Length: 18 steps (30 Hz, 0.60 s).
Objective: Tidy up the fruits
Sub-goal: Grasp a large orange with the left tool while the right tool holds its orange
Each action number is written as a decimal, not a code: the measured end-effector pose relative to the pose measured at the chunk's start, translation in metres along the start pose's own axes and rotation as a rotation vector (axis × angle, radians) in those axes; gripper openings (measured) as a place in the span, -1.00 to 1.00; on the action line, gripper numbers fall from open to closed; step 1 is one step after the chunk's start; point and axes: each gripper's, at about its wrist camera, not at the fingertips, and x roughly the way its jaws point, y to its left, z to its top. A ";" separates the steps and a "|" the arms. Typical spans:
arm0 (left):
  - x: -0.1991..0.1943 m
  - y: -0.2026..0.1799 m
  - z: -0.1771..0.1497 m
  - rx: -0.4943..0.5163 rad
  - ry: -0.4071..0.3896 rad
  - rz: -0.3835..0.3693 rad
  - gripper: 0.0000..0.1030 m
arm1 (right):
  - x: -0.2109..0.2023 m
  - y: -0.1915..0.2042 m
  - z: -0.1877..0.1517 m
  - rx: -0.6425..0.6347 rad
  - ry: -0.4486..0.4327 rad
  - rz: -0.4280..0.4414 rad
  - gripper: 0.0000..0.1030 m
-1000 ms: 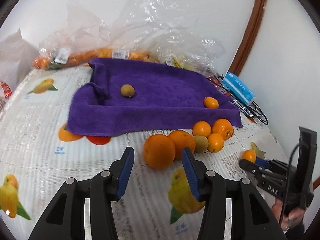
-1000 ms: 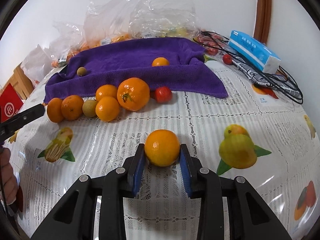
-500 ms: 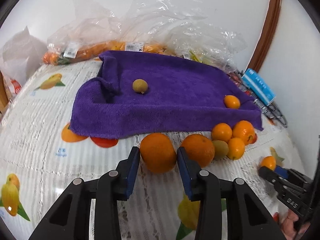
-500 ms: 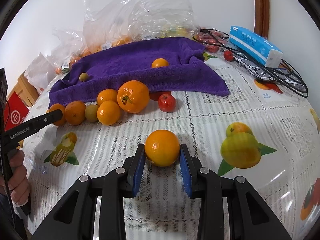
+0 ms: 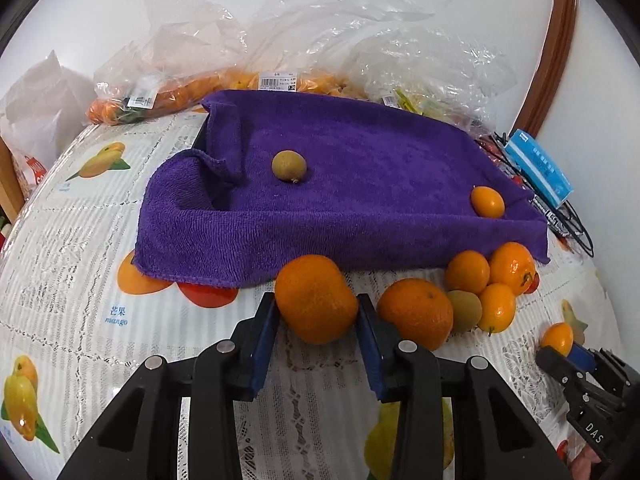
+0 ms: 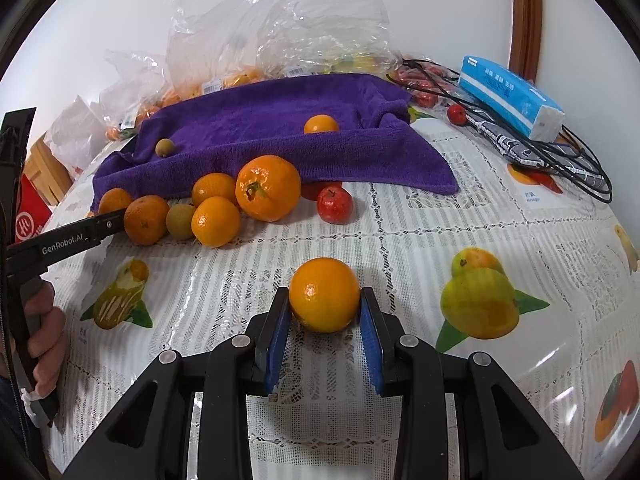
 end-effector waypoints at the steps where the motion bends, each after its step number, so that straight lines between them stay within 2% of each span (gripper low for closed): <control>1: -0.001 0.002 0.000 -0.009 -0.002 -0.011 -0.29 | 0.000 0.000 0.000 0.001 0.000 0.001 -0.33; 11: -0.008 0.015 -0.005 -0.084 -0.046 -0.095 -0.30 | 0.000 0.001 0.000 -0.002 0.001 -0.003 -0.34; 18: -0.017 0.017 -0.002 -0.088 -0.101 -0.106 -0.30 | -0.007 -0.004 -0.001 0.025 -0.026 0.041 -0.35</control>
